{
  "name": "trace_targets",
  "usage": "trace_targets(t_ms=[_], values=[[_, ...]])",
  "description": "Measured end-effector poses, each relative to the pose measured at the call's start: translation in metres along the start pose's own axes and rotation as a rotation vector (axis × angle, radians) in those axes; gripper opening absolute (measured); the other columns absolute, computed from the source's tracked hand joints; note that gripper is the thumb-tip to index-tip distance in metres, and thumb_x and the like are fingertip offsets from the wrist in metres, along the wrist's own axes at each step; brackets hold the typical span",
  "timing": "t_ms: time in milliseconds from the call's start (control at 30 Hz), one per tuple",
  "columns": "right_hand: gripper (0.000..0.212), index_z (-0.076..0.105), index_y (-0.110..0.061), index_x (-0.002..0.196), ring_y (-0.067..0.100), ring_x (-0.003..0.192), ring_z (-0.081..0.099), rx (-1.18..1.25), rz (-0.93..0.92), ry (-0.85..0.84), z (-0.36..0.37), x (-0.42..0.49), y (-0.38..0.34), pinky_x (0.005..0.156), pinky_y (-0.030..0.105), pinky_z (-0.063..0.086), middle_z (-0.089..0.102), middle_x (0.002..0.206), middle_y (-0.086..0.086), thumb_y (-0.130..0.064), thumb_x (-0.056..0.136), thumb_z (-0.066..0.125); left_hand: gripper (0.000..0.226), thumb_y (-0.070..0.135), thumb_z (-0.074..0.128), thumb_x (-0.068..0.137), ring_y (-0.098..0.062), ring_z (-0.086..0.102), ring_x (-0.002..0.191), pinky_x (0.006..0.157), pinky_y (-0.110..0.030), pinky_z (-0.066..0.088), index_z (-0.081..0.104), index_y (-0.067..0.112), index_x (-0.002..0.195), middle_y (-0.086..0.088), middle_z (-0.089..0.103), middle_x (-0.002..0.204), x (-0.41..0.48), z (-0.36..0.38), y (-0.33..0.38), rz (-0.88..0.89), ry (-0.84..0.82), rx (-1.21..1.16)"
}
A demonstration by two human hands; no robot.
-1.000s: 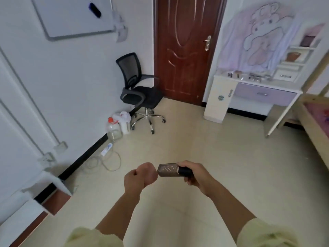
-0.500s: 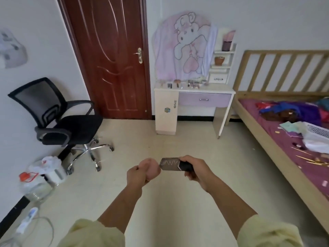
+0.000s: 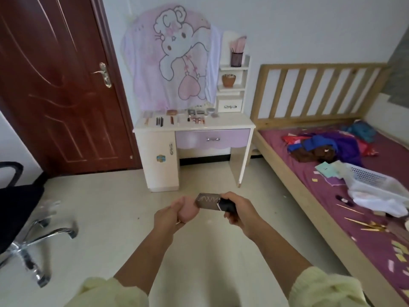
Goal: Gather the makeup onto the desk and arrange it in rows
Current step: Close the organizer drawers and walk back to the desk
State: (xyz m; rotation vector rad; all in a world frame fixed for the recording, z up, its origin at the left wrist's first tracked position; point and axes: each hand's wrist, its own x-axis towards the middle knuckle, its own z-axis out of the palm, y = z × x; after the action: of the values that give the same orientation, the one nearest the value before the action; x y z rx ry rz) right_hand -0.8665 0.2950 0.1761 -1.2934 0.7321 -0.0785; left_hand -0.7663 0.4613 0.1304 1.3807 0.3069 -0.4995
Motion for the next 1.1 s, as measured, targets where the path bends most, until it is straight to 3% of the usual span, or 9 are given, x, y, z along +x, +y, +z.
trace_targets(t_ms=[200, 333, 467, 600, 767, 900, 1033, 1100], values=[[0.018, 0.069, -0.008, 0.09, 0.014, 0.047, 0.05, -0.009, 0.029, 0.035, -0.053, 0.149, -0.077, 0.048, 0.024, 0.035, 0.063, 0.068, 0.006, -0.026, 0.084, 0.067, 0.028, 0.017, 0.068, 0.089, -0.028, 0.064, 0.097, 0.064, -0.031, 0.056, 0.061, 0.0, 0.11, -0.016, 0.065, 0.105, 0.11, 0.122, 0.04, -0.025, 0.016, -0.06], [0.018, 0.068, -0.009, 0.091, 0.013, 0.049, 0.05, 0.015, 0.025, 0.038, -0.077, 0.233, -0.129, 0.049, 0.024, 0.035, 0.063, 0.071, 0.007, -0.026, 0.084, 0.067, 0.034, 0.018, 0.069, 0.088, -0.028, 0.064, 0.105, 0.054, -0.027, 0.057, 0.061, -0.001, 0.115, -0.014, 0.065, 0.112, 0.175, 0.185, 0.072, -0.023, 0.007, -0.092], [0.014, 0.069, -0.012, 0.088, 0.013, 0.049, 0.05, 0.049, 0.04, 0.056, -0.089, 0.31, -0.166, 0.05, 0.023, 0.037, 0.063, 0.071, 0.007, -0.025, 0.084, 0.067, 0.033, 0.02, 0.068, 0.089, -0.026, 0.064, 0.105, 0.058, -0.028, 0.055, 0.061, 0.0, 0.115, -0.014, 0.065, 0.114, 0.243, 0.235, 0.095, -0.049, -0.014, -0.085], [0.015, 0.067, -0.011, 0.088, 0.012, 0.049, 0.05, 0.048, 0.038, 0.063, -0.094, 0.395, -0.2, 0.05, 0.024, 0.036, 0.063, 0.071, 0.007, -0.025, 0.084, 0.067, 0.019, 0.016, 0.069, 0.087, -0.022, 0.066, 0.087, 0.058, -0.028, 0.054, 0.063, 0.003, 0.1, -0.012, 0.067, 0.096, 0.311, 0.287, 0.118, -0.05, -0.033, -0.071], [0.016, 0.067, -0.01, 0.085, 0.014, 0.049, 0.05, 0.052, 0.026, 0.086, -0.094, 0.524, -0.253, 0.051, 0.024, 0.037, 0.062, 0.064, 0.004, -0.025, 0.083, 0.068, 0.012, 0.014, 0.063, 0.091, -0.019, 0.067, 0.077, 0.076, -0.034, 0.055, 0.067, 0.003, 0.093, -0.013, 0.067, 0.088, 0.423, 0.346, 0.161, -0.054, -0.112, -0.024], [0.019, 0.069, -0.009, 0.087, 0.015, 0.05, 0.051, -0.02, 0.021, 0.124, -0.094, 0.621, -0.303, 0.048, 0.022, 0.036, 0.065, 0.067, 0.007, -0.027, 0.082, 0.068, 0.019, 0.005, 0.053, 0.093, -0.016, 0.061, 0.064, 0.069, -0.028, 0.052, 0.061, 0.004, 0.076, -0.004, 0.065, 0.065, 0.501, 0.391, 0.207, -0.068, -0.243, 0.057], [0.018, 0.069, -0.009, 0.083, 0.019, 0.054, 0.049, -0.086, 0.041, 0.147, -0.1, 0.699, -0.343, 0.049, 0.023, 0.035, 0.064, 0.065, 0.01, -0.028, 0.082, 0.068, 0.012, 0.009, 0.059, 0.093, -0.026, 0.062, 0.089, 0.066, -0.033, 0.054, 0.058, -0.001, 0.1, -0.015, 0.065, 0.096, 0.579, 0.433, 0.243, -0.103, -0.182, 0.041], [0.019, 0.068, -0.009, 0.081, 0.02, 0.056, 0.049, -0.104, 0.065, 0.157, -0.103, 0.731, -0.355, 0.05, 0.024, 0.036, 0.064, 0.066, 0.011, -0.028, 0.082, 0.068, 0.009, 0.007, 0.06, 0.092, -0.027, 0.063, 0.083, 0.063, -0.034, 0.053, 0.057, -0.002, 0.091, -0.016, 0.064, 0.091, 0.608, 0.449, 0.251, -0.135, -0.165, 0.053]])
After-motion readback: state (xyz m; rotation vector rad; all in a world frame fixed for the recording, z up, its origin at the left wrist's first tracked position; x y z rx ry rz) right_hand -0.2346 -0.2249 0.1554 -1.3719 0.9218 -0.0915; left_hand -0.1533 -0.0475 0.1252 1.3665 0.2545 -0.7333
